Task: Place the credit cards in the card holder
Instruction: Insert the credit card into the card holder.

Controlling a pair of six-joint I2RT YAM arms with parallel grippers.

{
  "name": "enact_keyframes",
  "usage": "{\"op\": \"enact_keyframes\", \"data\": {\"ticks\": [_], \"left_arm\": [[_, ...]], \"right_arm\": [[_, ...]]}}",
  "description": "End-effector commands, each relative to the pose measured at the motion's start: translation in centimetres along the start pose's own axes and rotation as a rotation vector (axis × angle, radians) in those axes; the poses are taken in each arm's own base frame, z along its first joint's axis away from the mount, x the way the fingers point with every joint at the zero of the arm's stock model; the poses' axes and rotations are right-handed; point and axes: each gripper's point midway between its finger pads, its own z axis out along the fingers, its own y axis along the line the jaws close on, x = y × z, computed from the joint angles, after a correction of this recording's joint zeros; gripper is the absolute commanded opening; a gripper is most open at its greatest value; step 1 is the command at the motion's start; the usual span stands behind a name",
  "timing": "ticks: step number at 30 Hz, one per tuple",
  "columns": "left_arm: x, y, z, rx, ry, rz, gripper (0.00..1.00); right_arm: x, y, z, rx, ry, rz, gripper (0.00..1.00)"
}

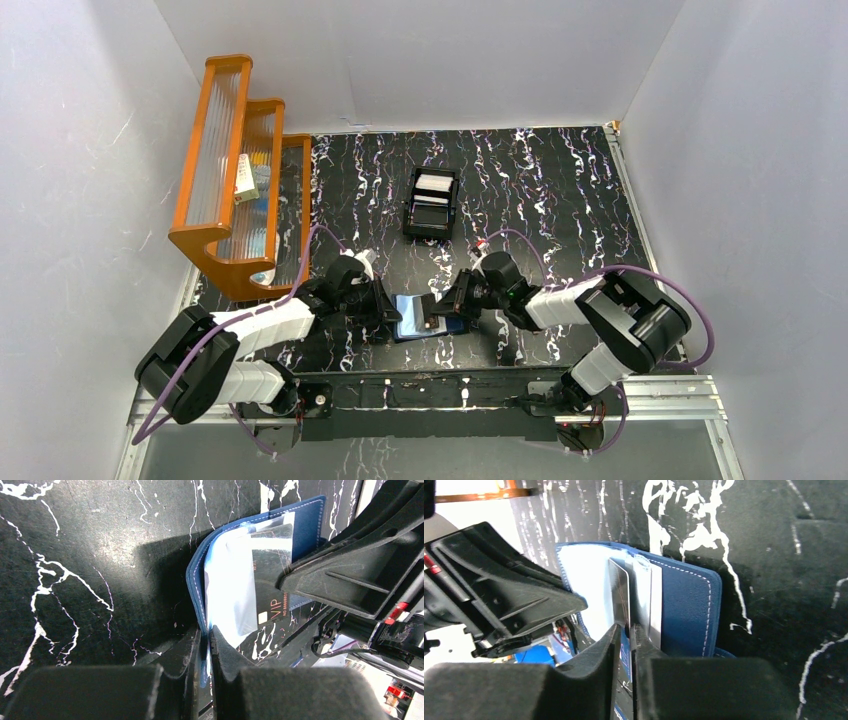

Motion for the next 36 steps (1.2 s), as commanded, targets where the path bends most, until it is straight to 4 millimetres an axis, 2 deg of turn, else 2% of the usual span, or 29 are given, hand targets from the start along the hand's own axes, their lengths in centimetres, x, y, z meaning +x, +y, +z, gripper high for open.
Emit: {"op": "enact_keyframes", "data": {"ticks": [1,4,10,19,23,29,33,36], "left_arm": [[0.4,-0.8,-0.5,0.039,0.019,0.011,0.07],[0.3,-0.9,-0.5,0.042,0.017,0.012,0.07],[0.3,-0.9,-0.4,0.038,0.021,0.011,0.06],[0.3,-0.8,-0.3,0.036,0.023,0.006,0.05],[0.3,-0.8,-0.3,0.037,0.022,0.008,0.05],[0.3,-0.8,-0.3,0.036,0.019,0.008,0.06],[0.3,-0.8,-0.3,0.036,0.019,0.007,0.05],[0.3,-0.8,-0.3,0.037,0.018,0.006,0.05]], "right_arm": [[-1.0,-0.8,-0.2,0.117,-0.022,-0.058,0.26],[-1.6,-0.8,-0.9,0.177,-0.031,-0.093,0.3],[-2.0,0.3,-1.6,0.19,-0.034,-0.112,0.34],[-1.6,1.4,-1.2,0.214,-0.034,-0.131,0.29],[-2.4,1.5,-2.1,0.282,-0.074,-0.13,0.36],[-3.4,3.9,-3.3,0.271,-0.136,-0.154,0.41],[-2.8,4.9,-2.6,0.25,-0.127,-0.167,0.42],[-2.3,4.8,-1.8,0.257,-0.108,-0.168,0.42]]}}
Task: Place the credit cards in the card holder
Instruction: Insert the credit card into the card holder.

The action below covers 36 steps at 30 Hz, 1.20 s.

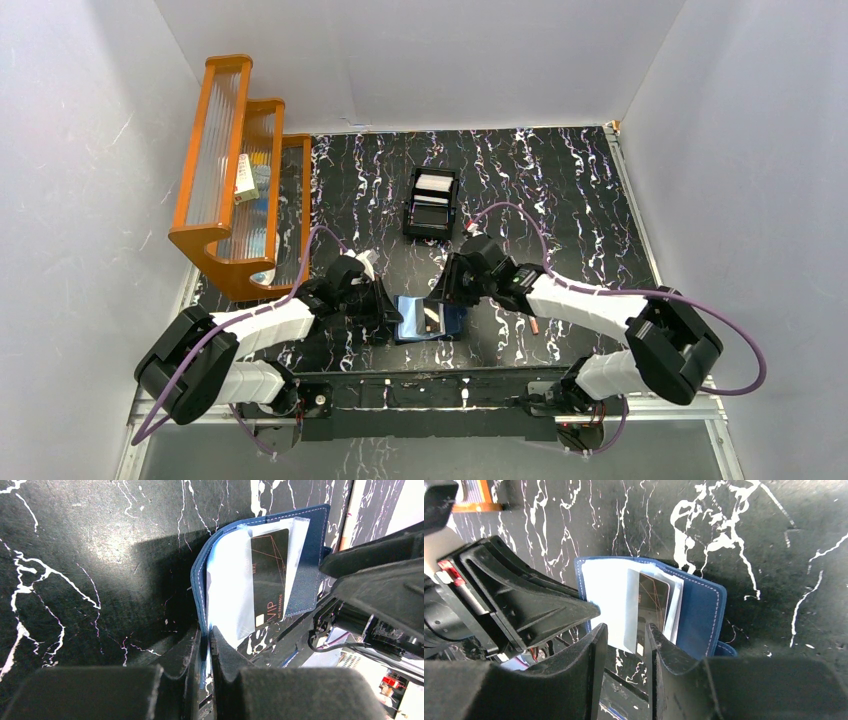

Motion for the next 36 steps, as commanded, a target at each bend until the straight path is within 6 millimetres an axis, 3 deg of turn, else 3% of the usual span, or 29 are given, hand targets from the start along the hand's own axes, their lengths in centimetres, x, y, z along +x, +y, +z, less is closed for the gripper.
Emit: {"op": "enact_keyframes", "data": {"ticks": [1,11,22,36], "left_arm": [[0.1,-0.3,-0.2,0.014,0.002,0.004,0.05],[0.1,-0.4,-0.2,0.018,0.002,0.003,0.06],[0.0,-0.6,-0.2,0.027,0.002,0.006,0.07],[0.0,-1.1,-0.3,0.054,-0.002,0.014,0.13]], "right_arm": [[-0.3,1.1,0.7,0.003,-0.008,0.001,0.42],[0.9,-0.9,2.3,0.072,0.03,-0.01,0.41],[1.8,-0.8,3.6,0.051,0.067,0.003,0.39],[2.3,1.0,4.6,-0.058,0.087,-0.003,0.36]]}}
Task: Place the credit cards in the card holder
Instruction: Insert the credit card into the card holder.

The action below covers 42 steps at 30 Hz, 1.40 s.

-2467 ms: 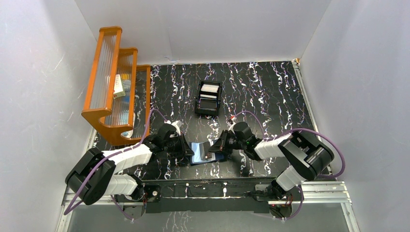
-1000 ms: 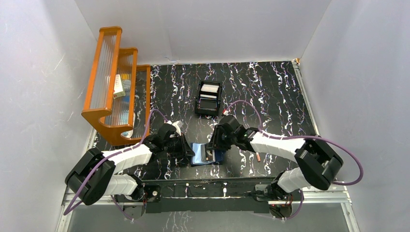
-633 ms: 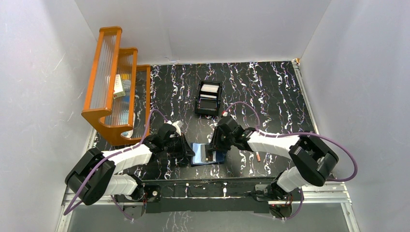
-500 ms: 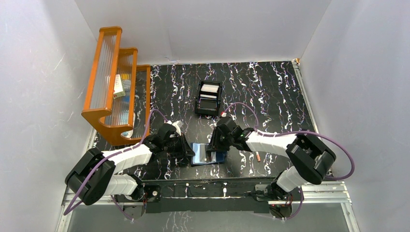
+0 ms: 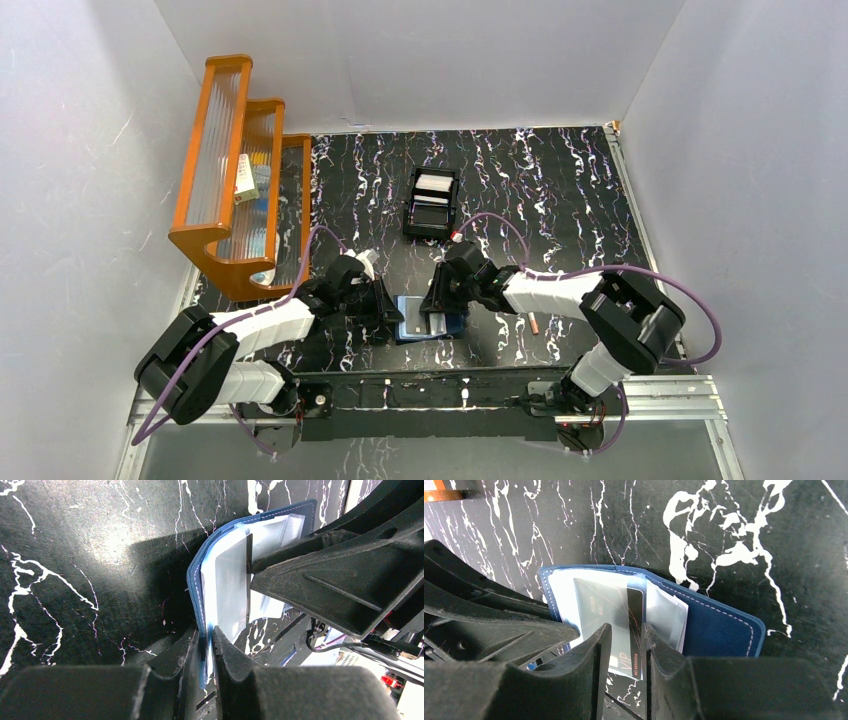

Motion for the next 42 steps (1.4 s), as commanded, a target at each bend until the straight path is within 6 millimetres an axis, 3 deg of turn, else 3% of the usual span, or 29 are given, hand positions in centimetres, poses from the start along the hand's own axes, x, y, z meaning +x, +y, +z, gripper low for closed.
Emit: {"op": "enact_keyframes", "data": {"ticks": [1,6,14,25,30,42], "left_arm": [[0.0,-1.0,-0.3,0.05,-0.002,0.017,0.14],[0.0,-1.4,-0.5,0.074,-0.009,0.022,0.2],[-0.1,-1.8,-0.7,0.101,-0.019,0.026,0.23],[-0.2,-2.7,-0.9,0.144,-0.023,0.032,0.03],[-0.5,-3.8,-1.3,0.2,-0.043,0.039,0.03],[-0.6,-5.7,-1.9,0.314,-0.059,0.06,0.05]], "right_arm": [[-0.5,2.1,0.3,-0.089,-0.013,-0.013,0.36],[-0.2,2.8,0.4,-0.147,-0.005,-0.011,0.34],[0.3,1.6,0.2,-0.123,-0.01,-0.008,0.3],[-0.9,-0.7,-1.4,0.009,-0.079,-0.078,0.27],[-0.3,-1.8,-0.7,0.029,-0.067,-0.08,0.24],[0.4,-1.9,0.4,-0.001,-0.034,-0.078,0.22]]}}
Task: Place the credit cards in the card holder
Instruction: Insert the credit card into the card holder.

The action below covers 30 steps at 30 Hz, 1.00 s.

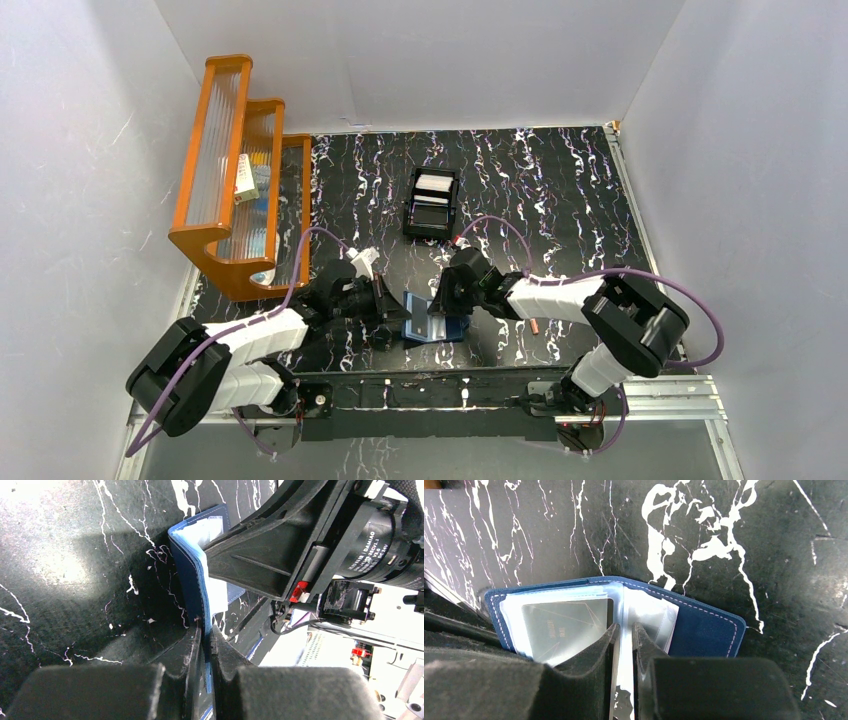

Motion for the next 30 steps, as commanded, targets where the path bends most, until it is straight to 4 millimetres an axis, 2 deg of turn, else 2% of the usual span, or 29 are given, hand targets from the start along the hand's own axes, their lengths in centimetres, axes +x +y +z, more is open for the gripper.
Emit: {"op": "enact_keyframes", "data": {"ticks": [1,20,27,30], "left_arm": [[-0.7,-2.6,-0.3,0.115,-0.021,0.046,0.05],[-0.5,-2.7,-0.3,0.149,-0.031,0.049,0.12],[-0.5,-2.3,-0.1,0.134,-0.027,0.047,0.09],[-0.3,-1.5,0.1,0.093,-0.015,0.036,0.07]], "right_arm": [[0.1,-0.1,0.4,-0.013,-0.003,-0.014,0.22],[0.5,-0.1,0.9,-0.034,0.013,-0.004,0.22],[0.6,0.0,0.9,-0.036,0.014,-0.003,0.22],[0.6,-0.1,0.9,-0.035,0.015,-0.002,0.23]]}}
